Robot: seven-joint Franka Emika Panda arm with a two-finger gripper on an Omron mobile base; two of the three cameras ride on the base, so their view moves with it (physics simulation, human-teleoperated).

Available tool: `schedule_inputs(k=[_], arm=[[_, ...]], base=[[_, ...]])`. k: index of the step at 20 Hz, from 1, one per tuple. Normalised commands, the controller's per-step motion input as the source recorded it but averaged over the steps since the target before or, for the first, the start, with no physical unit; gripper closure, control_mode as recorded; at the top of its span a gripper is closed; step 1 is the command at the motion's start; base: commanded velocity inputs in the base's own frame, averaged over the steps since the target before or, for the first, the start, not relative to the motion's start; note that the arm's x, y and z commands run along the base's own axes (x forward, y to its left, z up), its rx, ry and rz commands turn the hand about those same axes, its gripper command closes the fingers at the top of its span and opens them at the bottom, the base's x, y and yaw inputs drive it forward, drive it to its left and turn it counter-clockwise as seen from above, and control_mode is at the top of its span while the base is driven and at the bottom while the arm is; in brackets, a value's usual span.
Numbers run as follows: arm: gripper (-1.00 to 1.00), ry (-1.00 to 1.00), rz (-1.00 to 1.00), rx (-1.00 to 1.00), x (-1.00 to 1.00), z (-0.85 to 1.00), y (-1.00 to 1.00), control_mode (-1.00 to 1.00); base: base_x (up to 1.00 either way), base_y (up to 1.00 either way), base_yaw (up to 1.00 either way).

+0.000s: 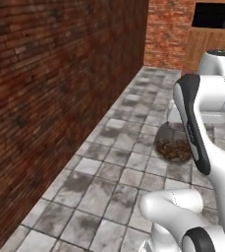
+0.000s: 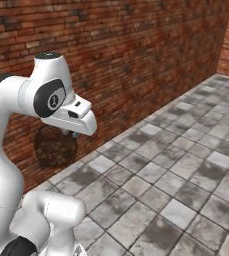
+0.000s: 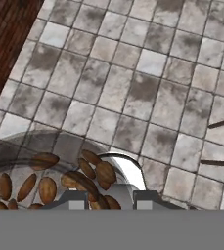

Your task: Pick the jar and jar from the dining table and place them in the open cabinet. Close the cabinet after placing the objects.

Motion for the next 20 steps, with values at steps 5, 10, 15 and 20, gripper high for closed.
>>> schedule_inputs(k=[5,10,15,20], arm=[[1.00,0.00,0.00,0.00,0.00,0.00,0.00,1.00],[1.00,0.00,0.00,0.00,0.00,0.00,0.00,1.00],[1.00,0.00,0.00,0.00,0.00,0.00,0.00,1.00],[1.00,0.00,0.00,0.00,0.00,0.00,0.00,1.00]], base=[[0.32,0.42,-0.47],[0.50,0.52,-0.37],[0.53,0.45,-0.35],[0.70,0.39,-0.31]])
